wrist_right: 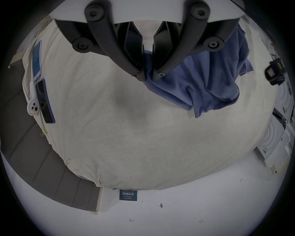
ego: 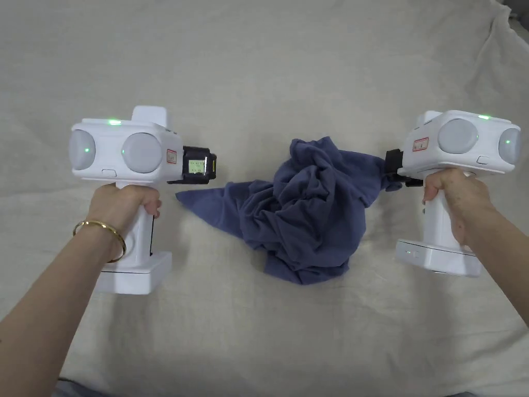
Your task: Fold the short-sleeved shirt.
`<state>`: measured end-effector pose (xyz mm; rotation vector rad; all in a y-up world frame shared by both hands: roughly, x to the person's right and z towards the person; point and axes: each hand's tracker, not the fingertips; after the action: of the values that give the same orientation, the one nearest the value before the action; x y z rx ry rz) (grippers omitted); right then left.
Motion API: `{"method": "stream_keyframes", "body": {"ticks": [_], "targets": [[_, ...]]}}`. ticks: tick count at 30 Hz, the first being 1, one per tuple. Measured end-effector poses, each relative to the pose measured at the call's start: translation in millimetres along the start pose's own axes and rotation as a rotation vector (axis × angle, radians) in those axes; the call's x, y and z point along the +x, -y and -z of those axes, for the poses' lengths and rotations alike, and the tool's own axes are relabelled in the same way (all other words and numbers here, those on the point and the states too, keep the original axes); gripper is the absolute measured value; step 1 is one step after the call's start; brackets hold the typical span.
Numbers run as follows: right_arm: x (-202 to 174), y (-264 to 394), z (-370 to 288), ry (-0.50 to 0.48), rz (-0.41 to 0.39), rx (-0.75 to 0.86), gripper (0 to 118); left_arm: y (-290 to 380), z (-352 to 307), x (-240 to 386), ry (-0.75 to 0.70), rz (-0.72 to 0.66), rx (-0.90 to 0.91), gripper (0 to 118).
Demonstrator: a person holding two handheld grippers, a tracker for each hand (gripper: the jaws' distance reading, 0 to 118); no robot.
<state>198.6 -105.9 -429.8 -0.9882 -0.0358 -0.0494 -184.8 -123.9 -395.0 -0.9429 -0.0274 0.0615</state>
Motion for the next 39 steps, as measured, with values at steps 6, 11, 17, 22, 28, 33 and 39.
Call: {"method": "stream_keyframes", "body": {"ticks": [6,11,17,22,28,33,39], "targets": [[1.6,2.4,-2.8,-0.002,-0.02,0.008,7,5.3,33.5,9.8,-0.064,0.017,-0.168,103],[6.0,7.0,-0.3,-0.003,-0.024,-0.002,7,10.4,35.4,20.5,-0.037,0.014,-0.174,54],[9.0,8.6,-3.3,0.006,-0.027,0.004,7,14.3,30.9,30.4,-0.017,0.081,-0.16,0],[13.5,4.0,-20.1,-0.002,-0.029,0.02,7,6.2,8.5,18.7,0.019,0.019,-0.123,0],[29.6,-6.3,-68.1,-0.015,0.013,0.099,7,-17.5,-48.1,-10.0,0.002,-0.035,0.031,0],[53.0,-9.6,-122.6,-0.007,0.057,0.167,7,-32.4,-100.3,-37.7,-0.084,-0.047,0.142,0],[82.4,2.7,-186.6,0.007,0.096,0.261,7,-41.6,-171.0,-83.5,-0.198,-0.119,0.294,0]]}}
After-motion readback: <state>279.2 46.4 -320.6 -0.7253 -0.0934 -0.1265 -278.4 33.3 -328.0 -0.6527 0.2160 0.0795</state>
